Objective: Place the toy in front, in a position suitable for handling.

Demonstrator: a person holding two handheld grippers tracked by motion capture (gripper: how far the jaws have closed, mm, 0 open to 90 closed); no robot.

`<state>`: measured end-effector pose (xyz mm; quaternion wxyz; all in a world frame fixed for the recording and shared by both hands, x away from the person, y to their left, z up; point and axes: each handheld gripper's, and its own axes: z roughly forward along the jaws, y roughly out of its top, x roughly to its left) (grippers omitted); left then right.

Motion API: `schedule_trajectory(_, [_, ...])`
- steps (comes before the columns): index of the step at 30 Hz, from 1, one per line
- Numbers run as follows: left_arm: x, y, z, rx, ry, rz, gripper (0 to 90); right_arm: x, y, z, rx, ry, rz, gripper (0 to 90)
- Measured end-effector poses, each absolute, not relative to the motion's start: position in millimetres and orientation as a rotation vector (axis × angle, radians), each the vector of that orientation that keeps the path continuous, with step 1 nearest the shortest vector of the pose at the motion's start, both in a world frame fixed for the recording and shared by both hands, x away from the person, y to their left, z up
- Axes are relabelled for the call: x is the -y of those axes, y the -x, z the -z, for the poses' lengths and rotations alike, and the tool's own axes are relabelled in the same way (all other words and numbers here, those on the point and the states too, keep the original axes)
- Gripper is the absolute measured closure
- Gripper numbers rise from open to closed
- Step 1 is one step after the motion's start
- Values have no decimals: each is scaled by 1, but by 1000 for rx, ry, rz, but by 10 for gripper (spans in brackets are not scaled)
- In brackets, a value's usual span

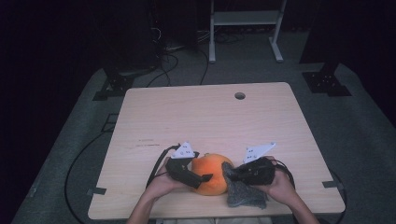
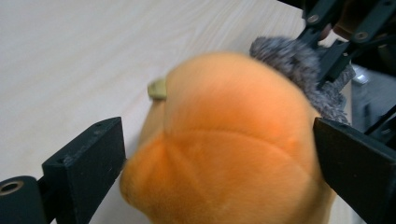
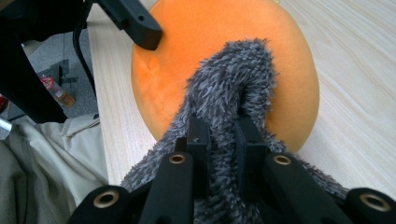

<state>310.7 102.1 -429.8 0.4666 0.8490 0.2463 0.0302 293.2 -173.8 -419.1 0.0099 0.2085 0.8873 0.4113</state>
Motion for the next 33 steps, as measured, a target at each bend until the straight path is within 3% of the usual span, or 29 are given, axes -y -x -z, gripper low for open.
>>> schedule_trajectory(2, [-100, -309, 432, -598, -2093, -73, 108, 173, -293, 417, -2756, -649, -1281, 783])
schedule_trajectory(4, [-97, -302, 427, -532, -2087, -184, 256, 174, -293, 415, -2728, -659, -1281, 784])
schedule_trajectory(7, [-93, -291, 415, -406, -1991, -384, 320, 177, -289, 408, -2644, -669, -1282, 785])
schedule_trajectory(10, [-94, -294, 415, -393, -1929, -418, 312, 181, -288, 399, -2557, -689, -1326, 784])
schedule_trajectory(13, [-93, -298, 431, -390, -2000, -423, 283, 178, -291, 405, -2575, -699, -1283, 782])
schedule_trajectory(22, [-114, -299, 440, -428, -2018, -310, 236, 176, -301, 433, -2710, -729, -1118, 780])
schedule_trajectory(29, [-118, -298, 444, -419, -1999, -290, 231, 181, -299, 414, -2579, -766, -1363, 783])
schedule_trajectory(33, [-118, -298, 445, -416, -2008, -294, 231, 179, -309, 428, -2648, -820, -1325, 783])
